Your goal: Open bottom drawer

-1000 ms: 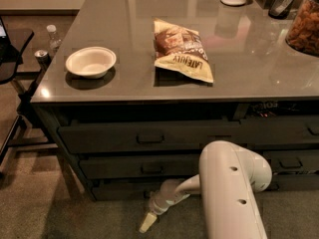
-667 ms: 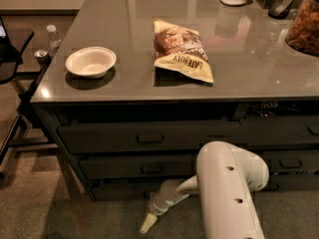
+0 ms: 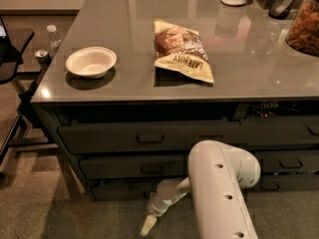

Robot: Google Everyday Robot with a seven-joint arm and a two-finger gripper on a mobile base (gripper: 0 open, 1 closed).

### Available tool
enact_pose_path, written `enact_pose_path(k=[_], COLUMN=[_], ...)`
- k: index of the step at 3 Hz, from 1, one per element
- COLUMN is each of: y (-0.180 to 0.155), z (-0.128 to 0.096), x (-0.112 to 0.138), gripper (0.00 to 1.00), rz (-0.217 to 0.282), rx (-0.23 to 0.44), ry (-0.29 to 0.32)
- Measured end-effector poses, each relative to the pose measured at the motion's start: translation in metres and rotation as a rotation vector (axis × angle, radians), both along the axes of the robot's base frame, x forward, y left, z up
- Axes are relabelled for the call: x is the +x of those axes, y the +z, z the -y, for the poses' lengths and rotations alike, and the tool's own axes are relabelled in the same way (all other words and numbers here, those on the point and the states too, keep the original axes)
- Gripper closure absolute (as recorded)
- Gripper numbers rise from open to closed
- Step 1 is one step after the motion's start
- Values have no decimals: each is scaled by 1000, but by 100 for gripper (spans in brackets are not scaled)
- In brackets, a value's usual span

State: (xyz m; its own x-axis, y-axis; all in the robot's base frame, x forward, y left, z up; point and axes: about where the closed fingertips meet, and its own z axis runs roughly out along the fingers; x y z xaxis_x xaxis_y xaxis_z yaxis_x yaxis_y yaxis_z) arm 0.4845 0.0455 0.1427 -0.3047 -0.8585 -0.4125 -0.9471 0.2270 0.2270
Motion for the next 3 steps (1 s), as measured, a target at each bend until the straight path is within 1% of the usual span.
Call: enact_pose_path(k=[1,2,3], y=[3,19,45], z=[0,-1,0], x=[0,-22,-54], gripper=[0,0,0], rz=[-1,-49,-97], rx=[0,35,99], ry=[0,8,-14])
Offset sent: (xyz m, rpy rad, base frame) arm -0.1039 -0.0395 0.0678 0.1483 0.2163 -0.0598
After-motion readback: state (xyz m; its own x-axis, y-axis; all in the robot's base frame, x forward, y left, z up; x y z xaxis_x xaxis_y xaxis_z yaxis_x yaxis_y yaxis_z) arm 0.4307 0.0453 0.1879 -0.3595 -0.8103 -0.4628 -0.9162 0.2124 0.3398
